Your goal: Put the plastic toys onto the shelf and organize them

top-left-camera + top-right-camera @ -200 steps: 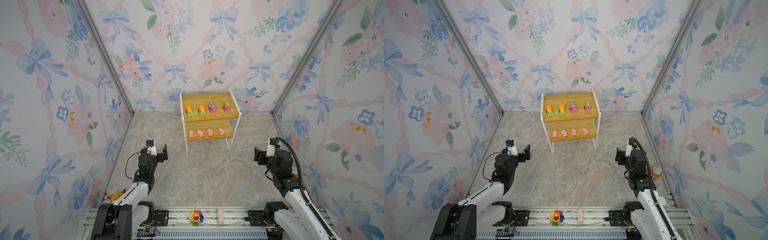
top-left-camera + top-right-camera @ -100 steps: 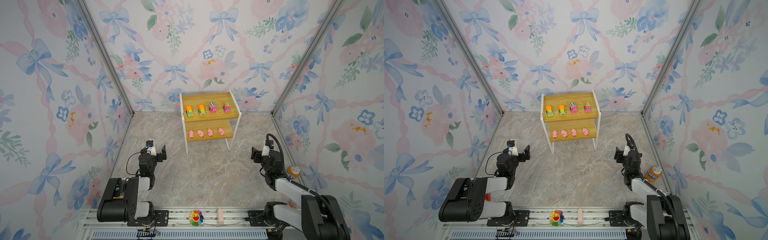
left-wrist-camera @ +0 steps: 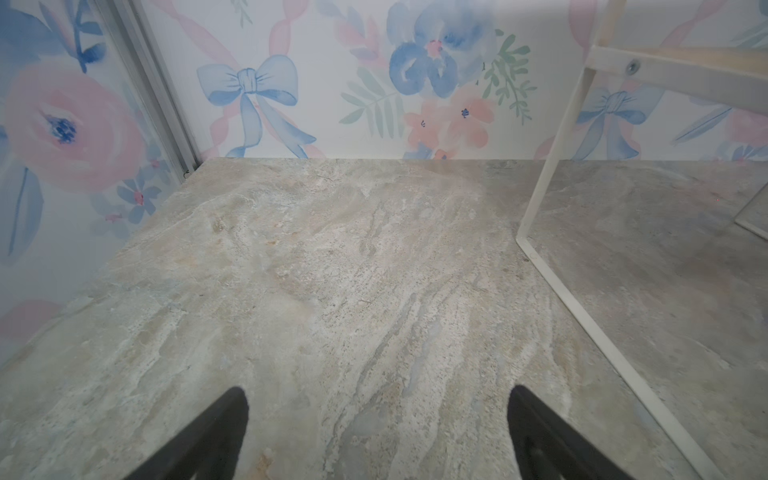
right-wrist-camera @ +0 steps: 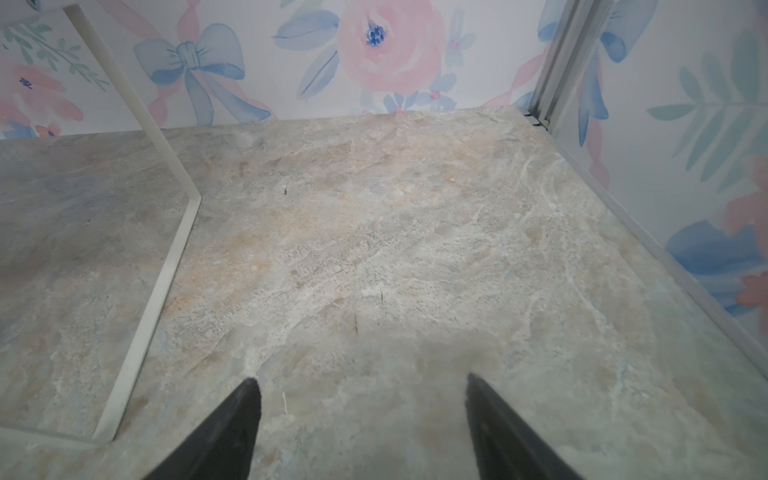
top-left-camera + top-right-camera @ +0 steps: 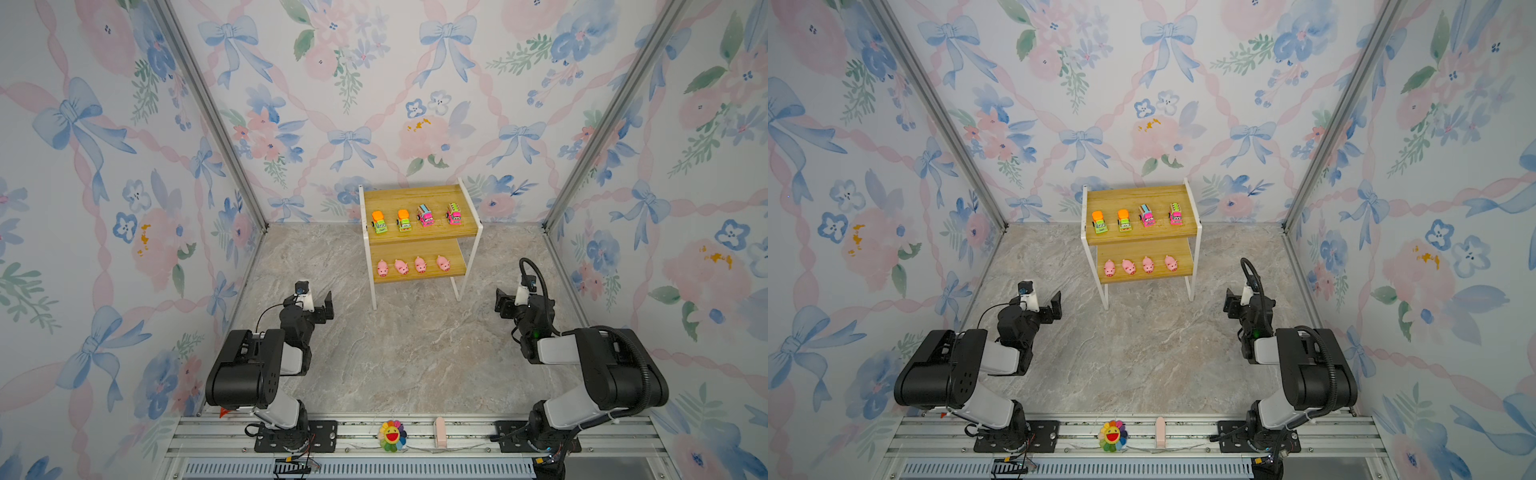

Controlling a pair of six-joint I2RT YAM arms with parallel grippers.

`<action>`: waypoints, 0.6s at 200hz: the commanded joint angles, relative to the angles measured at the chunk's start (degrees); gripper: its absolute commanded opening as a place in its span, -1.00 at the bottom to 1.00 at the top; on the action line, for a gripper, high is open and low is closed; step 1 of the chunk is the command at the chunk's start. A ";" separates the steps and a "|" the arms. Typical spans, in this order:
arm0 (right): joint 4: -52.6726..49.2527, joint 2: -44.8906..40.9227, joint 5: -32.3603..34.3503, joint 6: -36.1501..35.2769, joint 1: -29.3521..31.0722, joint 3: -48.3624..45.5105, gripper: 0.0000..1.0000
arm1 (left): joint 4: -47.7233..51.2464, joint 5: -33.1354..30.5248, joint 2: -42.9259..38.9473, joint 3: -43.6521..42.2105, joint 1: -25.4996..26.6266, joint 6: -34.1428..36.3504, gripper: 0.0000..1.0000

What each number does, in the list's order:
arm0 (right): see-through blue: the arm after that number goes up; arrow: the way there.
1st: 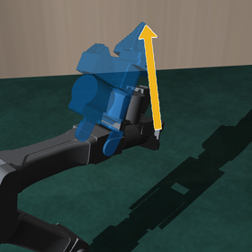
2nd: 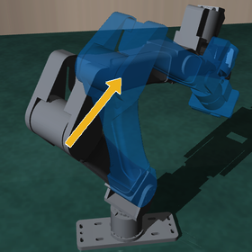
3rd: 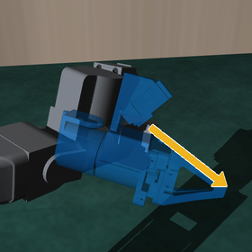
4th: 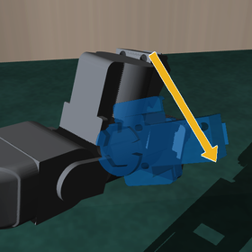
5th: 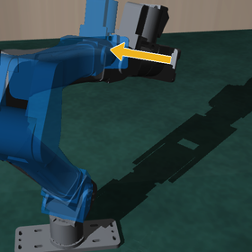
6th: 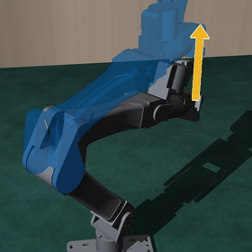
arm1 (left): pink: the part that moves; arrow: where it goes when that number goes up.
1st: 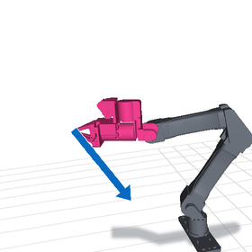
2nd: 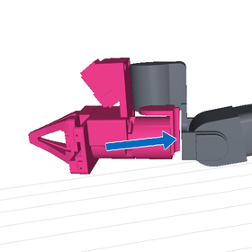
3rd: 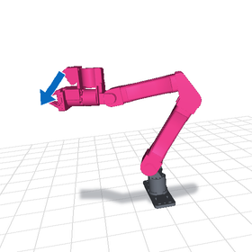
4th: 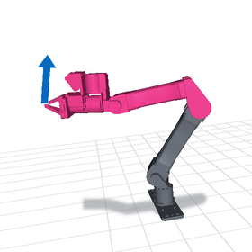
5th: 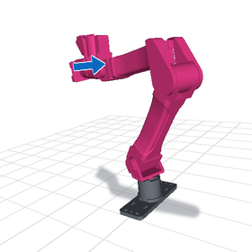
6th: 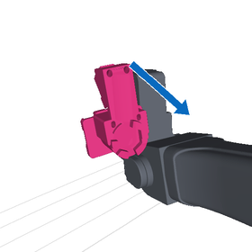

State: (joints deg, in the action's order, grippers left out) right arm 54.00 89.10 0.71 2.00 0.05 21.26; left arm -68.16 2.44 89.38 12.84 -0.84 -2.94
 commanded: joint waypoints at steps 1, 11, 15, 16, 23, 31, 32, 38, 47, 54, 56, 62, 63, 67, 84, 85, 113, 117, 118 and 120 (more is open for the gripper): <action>-1.47 -0.26 -0.90 -1.17 0.42 1.13 0.73 | -1.69 -1.15 0.33 0.69 0.35 1.00 0.96; -1.59 -0.22 -0.80 -1.24 0.43 1.14 0.80 | -1.64 -1.34 0.26 0.66 0.43 1.01 0.96; -1.73 -0.24 -0.80 -1.33 0.52 1.15 0.82 | -1.67 -1.35 0.22 0.64 0.43 1.01 0.96; -1.76 -0.24 -0.76 -1.31 0.54 1.15 0.83 | -1.69 -1.37 0.24 0.67 0.42 1.01 0.96; -1.71 -0.24 -0.36 -1.48 0.81 1.11 0.87 | -1.71 -1.30 0.24 0.61 0.48 1.00 0.96; -1.77 -0.24 0.21 -1.73 1.12 1.15 0.91 | -1.67 -1.47 0.19 0.62 0.48 1.02 0.96; -1.78 -0.24 0.32 -1.73 1.15 1.15 0.91 | -1.60 -1.52 0.18 0.61 0.49 1.01 0.96; -1.86 -0.32 1.02 -1.97 1.59 1.16 0.95 | -1.69 -1.47 0.34 0.69 0.49 1.04 0.96; -1.71 -0.33 2.26 -2.33 2.25 1.11 0.96 | -1.64 -1.55 0.31 0.68 0.53 1.05 0.96; -1.70 -0.33 2.60 -2.44 2.46 1.07 0.94 | -1.62 -1.56 0.35 0.69 0.57 1.09 0.96; -1.66 -0.33 2.67 -2.44 2.46 1.07 0.93 | -1.62 -1.63 0.29 0.63 0.58 1.05 0.96; -1.63 -0.33 2.72 -2.47 2.45 1.07 0.94 | -1.61 -1.68 0.29 0.72 0.59 1.04 0.96; -1.62 -0.33 2.72 -2.50 2.47 1.07 0.94 | -1.62 -1.66 0.32 0.71 0.63 1.06 0.96; -1.62 -0.33 2.71 -2.50 2.49 1.07 0.94 | -1.59 -1.72 0.28 0.75 0.65 1.09 0.96; -1.68 -0.33 2.71 -2.51 2.49 1.07 0.93 | -1.61 -1.69 0.35 0.76 0.66 1.09 0.96; -1.65 -0.33 2.72 -2.52 2.45 1.07 0.93 | -1.58 -1.67 0.35 0.73 0.66 1.14 0.96; -1.70 -0.33 2.55 -2.46 2.45 1.06 0.94 | -1.67 -1.71 0.33 0.69 0.64 1.09 0.96; -1.79 -0.33 2.48 -2.51 2.41 1.07 0.94 | -1.58 -1.67 0.30 0.71 0.65 1.13 0.96; -1.79 -0.33 2.38 -2.52 2.36 1.11 0.94 | -1.56 -1.66 0.28 0.70 0.66 1.11 0.96; -1.79 -0.33 2.33 -2.39 2.26 1.15 0.94 | -1.56 -1.65 0.34 0.70 0.62 1.10 0.96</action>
State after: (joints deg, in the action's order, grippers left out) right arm 52.86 89.10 2.37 0.34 2.04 22.13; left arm -68.79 1.32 89.38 12.88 -0.40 -2.94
